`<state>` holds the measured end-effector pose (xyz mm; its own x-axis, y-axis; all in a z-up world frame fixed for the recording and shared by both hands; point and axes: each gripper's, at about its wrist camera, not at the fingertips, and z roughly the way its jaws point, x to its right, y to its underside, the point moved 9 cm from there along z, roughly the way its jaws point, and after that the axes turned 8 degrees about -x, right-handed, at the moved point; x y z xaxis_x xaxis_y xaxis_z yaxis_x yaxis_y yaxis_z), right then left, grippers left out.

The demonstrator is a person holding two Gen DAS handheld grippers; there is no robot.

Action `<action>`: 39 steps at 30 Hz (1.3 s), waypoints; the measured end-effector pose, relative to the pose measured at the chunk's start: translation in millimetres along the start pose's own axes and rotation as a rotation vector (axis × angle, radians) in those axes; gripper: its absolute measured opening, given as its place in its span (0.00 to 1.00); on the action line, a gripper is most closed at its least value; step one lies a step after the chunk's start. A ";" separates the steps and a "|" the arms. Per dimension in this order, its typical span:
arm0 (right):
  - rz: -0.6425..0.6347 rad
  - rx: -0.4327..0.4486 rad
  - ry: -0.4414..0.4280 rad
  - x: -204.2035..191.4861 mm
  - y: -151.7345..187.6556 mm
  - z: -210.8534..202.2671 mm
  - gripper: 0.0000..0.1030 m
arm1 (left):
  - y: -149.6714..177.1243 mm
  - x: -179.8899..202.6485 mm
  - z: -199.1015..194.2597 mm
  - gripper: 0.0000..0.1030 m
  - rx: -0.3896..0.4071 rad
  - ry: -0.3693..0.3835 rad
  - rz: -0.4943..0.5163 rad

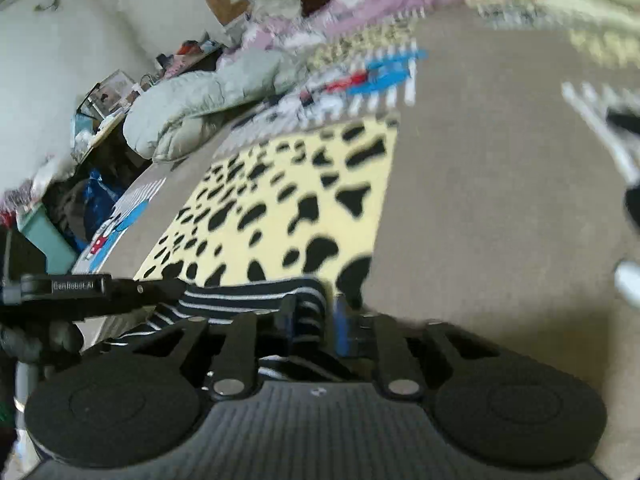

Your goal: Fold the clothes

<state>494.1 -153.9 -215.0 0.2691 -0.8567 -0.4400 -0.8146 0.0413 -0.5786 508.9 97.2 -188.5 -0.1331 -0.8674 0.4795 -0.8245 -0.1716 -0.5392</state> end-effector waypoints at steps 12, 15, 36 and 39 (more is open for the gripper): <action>-0.489 -0.019 0.022 -64.9 3.0 4.0 0.51 | 20.0 50.2 6.6 0.20 -0.018 0.033 0.383; -0.534 -0.079 0.108 -66.0 3.8 32.6 0.26 | 20.2 40.3 42.8 0.16 -0.081 -0.094 0.412; -0.240 0.098 0.013 -45.7 155.0 -181.3 0.32 | 229.3 95.6 -164.8 0.27 0.068 -0.085 0.179; -0.294 0.090 -0.017 -71.4 198.3 -198.9 0.32 | 266.4 101.6 -170.0 0.27 0.032 -0.070 0.162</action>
<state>211.1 -186.8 -161.8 0.4955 -0.8300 -0.2561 -0.6520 -0.1606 -0.7410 182.2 42.8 -165.8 -0.2230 -0.9153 0.3354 -0.7772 -0.0408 -0.6280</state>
